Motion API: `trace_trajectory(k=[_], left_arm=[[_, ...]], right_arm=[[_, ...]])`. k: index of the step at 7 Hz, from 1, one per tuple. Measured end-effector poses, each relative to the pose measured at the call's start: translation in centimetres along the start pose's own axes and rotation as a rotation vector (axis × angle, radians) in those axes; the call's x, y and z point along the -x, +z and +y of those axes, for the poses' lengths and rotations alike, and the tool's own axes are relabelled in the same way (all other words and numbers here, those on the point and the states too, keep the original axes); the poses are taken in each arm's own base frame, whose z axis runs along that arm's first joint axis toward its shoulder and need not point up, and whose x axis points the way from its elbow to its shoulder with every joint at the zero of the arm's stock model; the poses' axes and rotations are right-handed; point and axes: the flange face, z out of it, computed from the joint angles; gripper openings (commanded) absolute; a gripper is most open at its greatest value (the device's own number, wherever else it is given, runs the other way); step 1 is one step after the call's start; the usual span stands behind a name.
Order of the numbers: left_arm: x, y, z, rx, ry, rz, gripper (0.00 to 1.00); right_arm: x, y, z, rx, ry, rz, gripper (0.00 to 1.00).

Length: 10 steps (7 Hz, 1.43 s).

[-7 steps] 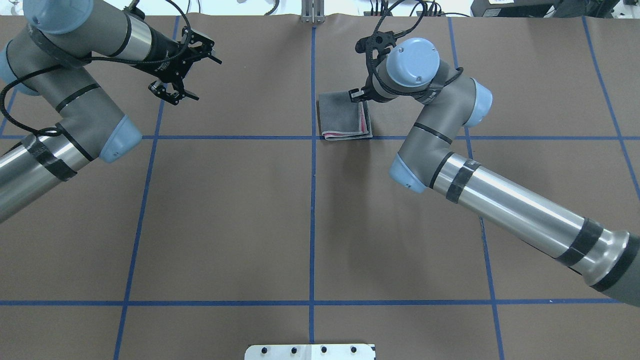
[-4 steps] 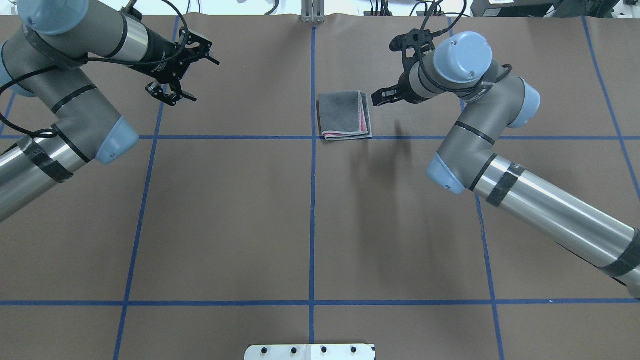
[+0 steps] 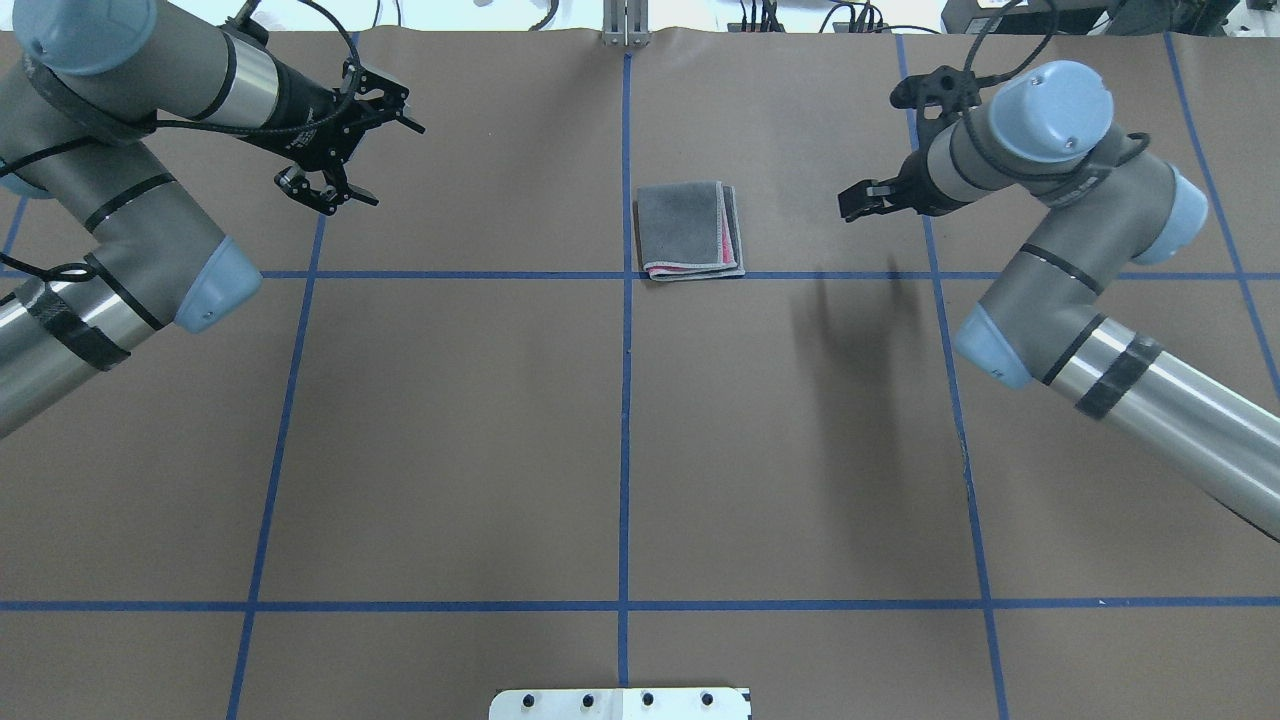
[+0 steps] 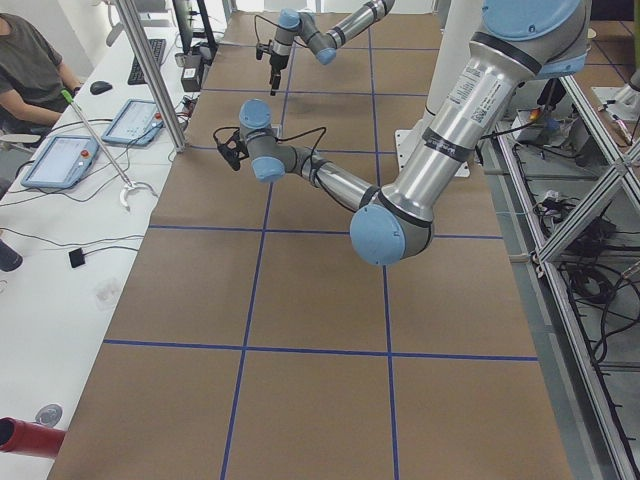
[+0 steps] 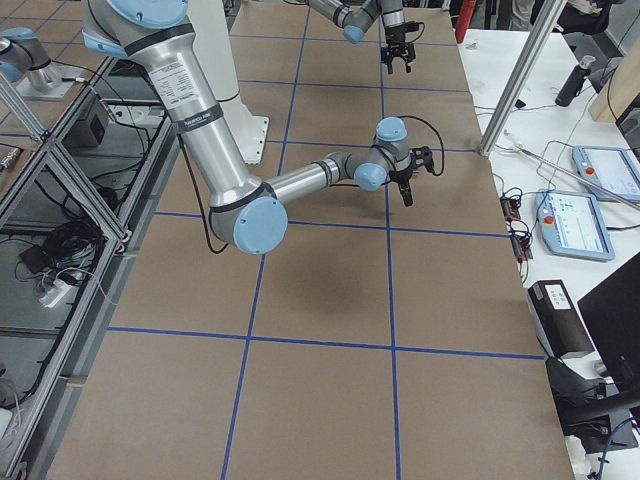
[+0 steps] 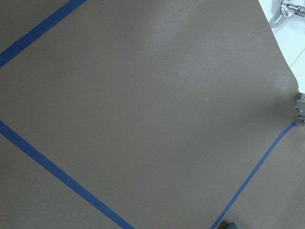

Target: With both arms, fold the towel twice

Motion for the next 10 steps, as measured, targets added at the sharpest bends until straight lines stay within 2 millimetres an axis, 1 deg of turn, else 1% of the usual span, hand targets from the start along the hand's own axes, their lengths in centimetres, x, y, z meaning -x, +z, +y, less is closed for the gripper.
trace_trajectory(k=[1,2,3,4,5,6,7,8,9,10], left_arm=[[1.3,-1.0,-0.6,-0.001,0.092,-0.004,0.99],[3.9,-2.3,-2.7,-0.004,0.217,-0.025,0.99],[8.0,-4.1,-6.0,-0.013,0.37,-0.064,0.99],[12.4,-6.2,-9.8,-0.031,0.514,-0.113,0.99],[16.2,-8.3,-13.4,-0.05,0.638,-0.178,0.99],[19.7,-10.9,-16.9,-0.06,0.761,-0.264,0.99],[23.3,-13.9,-20.3,-0.058,0.88,-0.35,0.99],[26.9,-16.8,-22.9,-0.046,0.974,-0.42,0.99],[30.3,-18.8,-24.3,-0.019,1.019,-0.469,0.99],[32.9,-19.5,-24.6,0.022,1.01,-0.489,1.0]], right_arm=[[-5.4,-1.5,0.1,0.028,0.061,0.007,1.0],[-10.9,-3.1,0.6,0.061,0.128,0.007,1.0],[-16.5,-4.8,1.3,0.09,0.197,0.004,1.0],[-21.4,-6.7,2.0,0.107,0.242,-0.003,1.0],[-25.2,-8.1,2.6,0.117,0.242,-0.006,1.0],[-28.5,-9.3,2.9,0.133,0.197,0.012,1.0],[-31.4,-10.7,2.9,0.161,0.126,0.04,1.0],[-34.2,-12.2,2.9,0.198,0.055,0.064,1.0],[-36.4,-13.2,3.3,0.24,0.012,0.078,1.0],[-37.6,-13.8,4.1,0.268,-0.004,0.084,1.0]])
